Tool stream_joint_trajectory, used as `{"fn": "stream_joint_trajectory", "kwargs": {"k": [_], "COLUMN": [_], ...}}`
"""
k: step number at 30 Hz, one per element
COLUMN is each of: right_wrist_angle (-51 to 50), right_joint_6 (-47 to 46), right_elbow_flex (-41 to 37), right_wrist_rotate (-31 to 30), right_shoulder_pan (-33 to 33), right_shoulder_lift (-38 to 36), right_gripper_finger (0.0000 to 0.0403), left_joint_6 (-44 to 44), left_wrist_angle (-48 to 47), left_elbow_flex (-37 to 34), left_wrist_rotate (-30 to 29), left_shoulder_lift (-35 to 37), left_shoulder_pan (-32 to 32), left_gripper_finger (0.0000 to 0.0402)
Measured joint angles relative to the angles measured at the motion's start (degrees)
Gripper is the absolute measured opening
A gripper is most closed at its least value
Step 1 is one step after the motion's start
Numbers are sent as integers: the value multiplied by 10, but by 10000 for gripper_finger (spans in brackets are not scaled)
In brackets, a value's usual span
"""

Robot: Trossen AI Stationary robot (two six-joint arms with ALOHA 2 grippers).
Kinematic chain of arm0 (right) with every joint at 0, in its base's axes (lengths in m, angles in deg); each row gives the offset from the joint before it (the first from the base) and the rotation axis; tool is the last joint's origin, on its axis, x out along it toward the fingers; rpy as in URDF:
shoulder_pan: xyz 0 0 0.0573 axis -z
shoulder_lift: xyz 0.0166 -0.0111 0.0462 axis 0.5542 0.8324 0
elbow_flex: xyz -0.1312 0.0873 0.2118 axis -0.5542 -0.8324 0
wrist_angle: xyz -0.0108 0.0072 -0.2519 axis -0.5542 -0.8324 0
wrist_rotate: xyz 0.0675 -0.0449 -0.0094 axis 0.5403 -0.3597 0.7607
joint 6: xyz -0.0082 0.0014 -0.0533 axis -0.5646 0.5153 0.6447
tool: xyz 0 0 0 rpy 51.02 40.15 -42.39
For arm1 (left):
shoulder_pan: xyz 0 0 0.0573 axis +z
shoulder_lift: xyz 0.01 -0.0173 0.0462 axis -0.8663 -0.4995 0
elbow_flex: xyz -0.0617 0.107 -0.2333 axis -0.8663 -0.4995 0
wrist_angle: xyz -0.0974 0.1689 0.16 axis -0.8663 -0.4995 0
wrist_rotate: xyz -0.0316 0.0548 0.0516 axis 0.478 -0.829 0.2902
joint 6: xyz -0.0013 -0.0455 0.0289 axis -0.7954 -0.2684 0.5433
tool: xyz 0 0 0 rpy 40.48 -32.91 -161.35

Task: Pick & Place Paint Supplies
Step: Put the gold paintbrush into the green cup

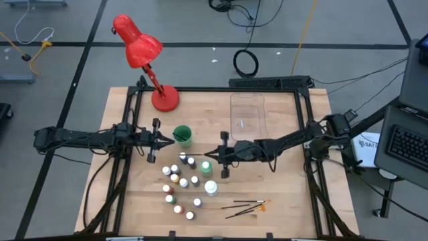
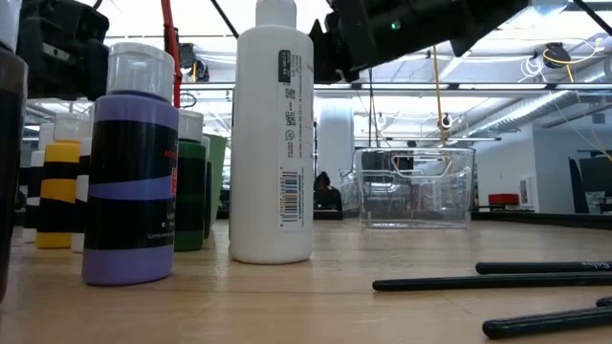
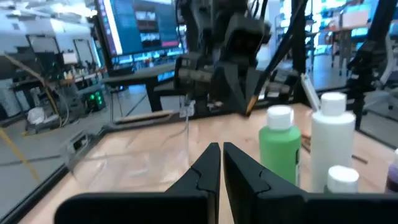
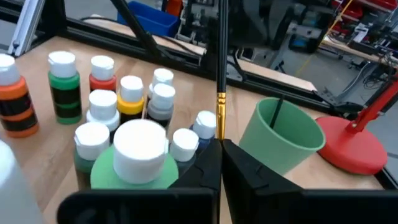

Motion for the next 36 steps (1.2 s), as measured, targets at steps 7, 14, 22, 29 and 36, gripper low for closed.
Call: {"fn": "stream_joint_trajectory", "kwargs": {"k": [7, 14, 22, 29, 36], "right_wrist_angle": [0, 0, 8, 4, 0], "right_joint_6": [-4, 1, 2, 11, 13], "right_elbow_flex": [0, 0, 1, 1, 1], "right_wrist_rotate": [-1, -1, -2, -1, -1], "right_shoulder_pan": [5, 18, 38, 38, 38], "right_shoulder_lift": [3, 3, 3, -2, -12], "right_gripper_finger": [0, 0, 0, 0, 0], "left_joint_6": [28, 80, 115, 113, 75], "left_wrist_angle": [63, 139, 55, 73, 72], "left_elbow_flex": [0, 8, 97, 169, 227], "left_wrist_rotate": [0, -3, -25, 20, 20], "left_shoulder_lift": [0, 0, -81, -189, -271], "left_shoulder_pan": [-51, -85, -87, -87, -86], "left_gripper_finger": [24, 24, 88, 208, 262]}}
